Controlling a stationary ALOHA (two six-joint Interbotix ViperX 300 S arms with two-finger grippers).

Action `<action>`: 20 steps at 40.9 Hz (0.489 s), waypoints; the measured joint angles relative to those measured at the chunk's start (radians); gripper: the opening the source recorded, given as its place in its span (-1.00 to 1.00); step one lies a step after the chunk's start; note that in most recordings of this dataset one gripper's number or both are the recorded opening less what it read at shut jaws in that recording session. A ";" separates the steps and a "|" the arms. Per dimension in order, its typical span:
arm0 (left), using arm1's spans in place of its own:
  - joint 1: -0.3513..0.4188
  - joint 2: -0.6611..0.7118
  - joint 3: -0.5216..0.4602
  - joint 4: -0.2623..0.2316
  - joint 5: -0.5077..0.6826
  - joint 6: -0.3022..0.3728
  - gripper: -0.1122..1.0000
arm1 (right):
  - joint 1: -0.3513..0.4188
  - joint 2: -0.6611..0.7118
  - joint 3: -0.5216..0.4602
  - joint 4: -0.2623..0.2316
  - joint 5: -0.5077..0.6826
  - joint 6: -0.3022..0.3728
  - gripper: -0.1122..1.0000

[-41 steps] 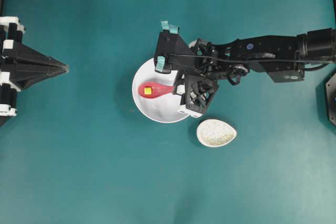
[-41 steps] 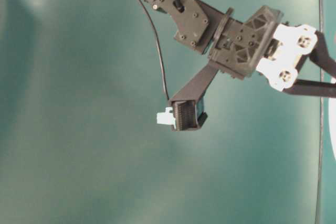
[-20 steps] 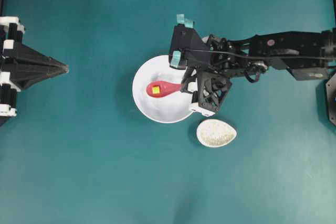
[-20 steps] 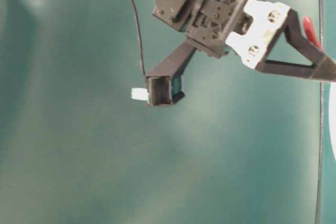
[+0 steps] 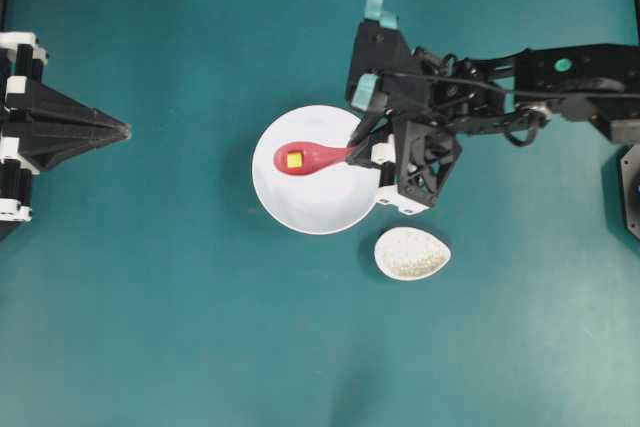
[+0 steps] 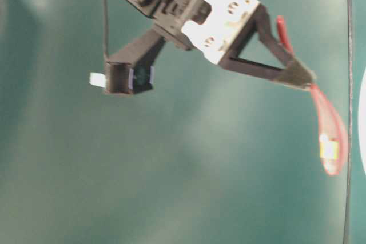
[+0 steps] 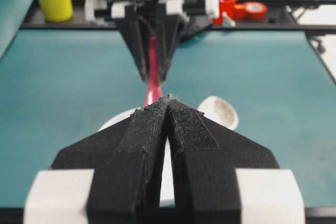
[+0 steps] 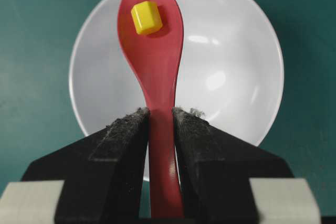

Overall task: Scoop the yellow hexagonal prism block from the bowl with a spoon using the right arm.
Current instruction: 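Raise the spoon carrying the yellow block up out of the bowl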

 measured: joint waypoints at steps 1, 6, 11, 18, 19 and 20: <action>0.000 0.000 0.000 0.000 0.002 0.000 -0.82 | 0.000 -0.006 0.000 0.000 0.003 0.000 -0.40; 0.000 0.000 0.000 0.000 0.002 0.000 -0.82 | -0.005 -0.043 0.000 -0.002 0.025 0.000 -0.40; -0.002 0.000 0.000 0.000 0.002 0.000 -0.82 | -0.014 -0.075 0.000 -0.002 0.041 0.002 -0.40; 0.000 -0.002 0.000 0.000 0.002 0.000 -0.82 | -0.018 -0.109 0.000 -0.006 0.057 0.000 -0.40; 0.000 0.000 0.000 0.000 0.002 0.000 -0.82 | -0.018 -0.114 0.000 -0.008 0.060 0.000 -0.40; 0.000 -0.002 0.000 0.000 0.002 -0.002 -0.82 | -0.018 -0.117 0.000 -0.009 0.063 0.000 -0.40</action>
